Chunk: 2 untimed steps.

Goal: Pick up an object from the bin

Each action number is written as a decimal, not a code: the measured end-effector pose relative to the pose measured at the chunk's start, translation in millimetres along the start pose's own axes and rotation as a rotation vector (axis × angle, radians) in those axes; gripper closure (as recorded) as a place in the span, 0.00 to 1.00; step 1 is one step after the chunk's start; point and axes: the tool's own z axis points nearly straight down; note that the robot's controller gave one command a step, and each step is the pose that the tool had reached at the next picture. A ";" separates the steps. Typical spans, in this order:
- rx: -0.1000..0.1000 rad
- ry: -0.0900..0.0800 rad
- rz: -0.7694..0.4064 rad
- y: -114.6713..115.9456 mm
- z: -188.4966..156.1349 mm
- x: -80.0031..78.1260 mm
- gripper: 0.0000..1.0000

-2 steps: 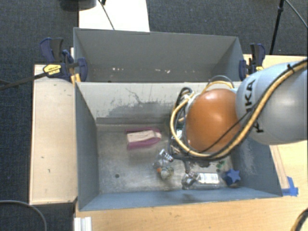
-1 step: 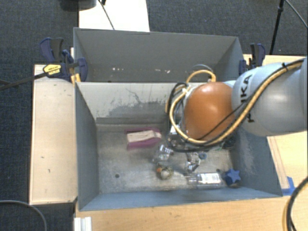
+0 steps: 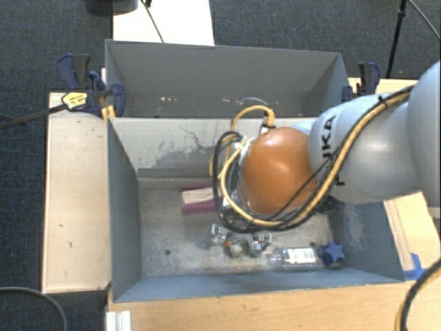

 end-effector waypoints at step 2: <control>0.001 -0.004 0.153 0.0 -0.5 16.1 0.00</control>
Offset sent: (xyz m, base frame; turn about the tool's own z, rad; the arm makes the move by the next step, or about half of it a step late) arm 0.0213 -0.0163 0.0225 0.2418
